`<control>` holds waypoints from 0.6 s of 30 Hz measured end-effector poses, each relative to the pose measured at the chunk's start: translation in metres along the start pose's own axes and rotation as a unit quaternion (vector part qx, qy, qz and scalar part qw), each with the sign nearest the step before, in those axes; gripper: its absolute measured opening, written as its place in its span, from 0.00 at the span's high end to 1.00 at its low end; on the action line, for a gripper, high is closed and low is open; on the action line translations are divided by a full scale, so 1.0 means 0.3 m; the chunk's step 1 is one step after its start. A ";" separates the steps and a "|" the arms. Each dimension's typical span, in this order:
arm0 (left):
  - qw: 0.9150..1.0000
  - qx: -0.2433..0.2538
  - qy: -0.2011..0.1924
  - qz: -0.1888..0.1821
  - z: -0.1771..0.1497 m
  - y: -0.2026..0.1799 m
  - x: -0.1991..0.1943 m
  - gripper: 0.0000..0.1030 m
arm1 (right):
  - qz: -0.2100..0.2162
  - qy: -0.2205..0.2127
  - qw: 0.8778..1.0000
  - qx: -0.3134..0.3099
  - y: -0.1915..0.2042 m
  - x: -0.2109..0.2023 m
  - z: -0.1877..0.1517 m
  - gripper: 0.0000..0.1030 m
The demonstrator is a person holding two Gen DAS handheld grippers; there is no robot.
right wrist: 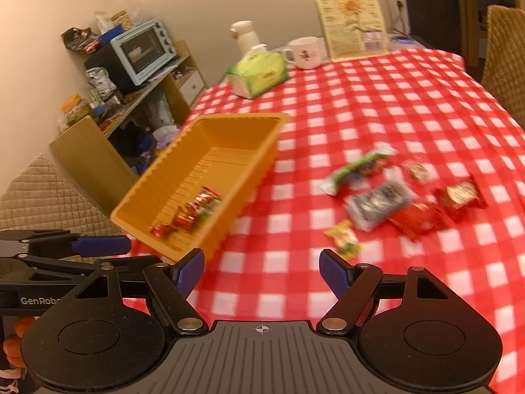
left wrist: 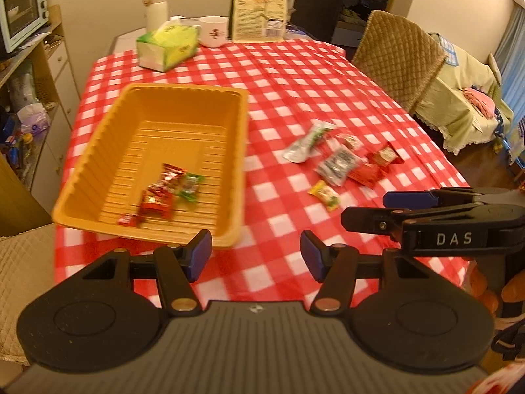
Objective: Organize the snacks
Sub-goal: 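Lift both open grippers from the tray and move toward the snack pile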
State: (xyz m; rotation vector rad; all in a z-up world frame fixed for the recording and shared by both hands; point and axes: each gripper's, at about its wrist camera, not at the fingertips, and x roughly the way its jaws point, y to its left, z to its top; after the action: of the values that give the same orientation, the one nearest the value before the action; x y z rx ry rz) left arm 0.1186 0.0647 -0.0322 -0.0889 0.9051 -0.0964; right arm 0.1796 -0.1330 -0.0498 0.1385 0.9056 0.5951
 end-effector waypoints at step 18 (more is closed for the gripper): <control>0.999 0.028 0.013 -0.019 0.014 -0.338 0.157 0.44 | -0.045 0.007 0.997 0.054 -0.424 -0.154 -0.039 0.25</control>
State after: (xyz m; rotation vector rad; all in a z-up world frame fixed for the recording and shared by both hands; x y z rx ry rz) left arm 0.1463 -0.0415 -0.0544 -0.0531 0.9257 -0.1576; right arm 0.2032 -0.2654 -0.0701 0.1898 0.9534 0.4640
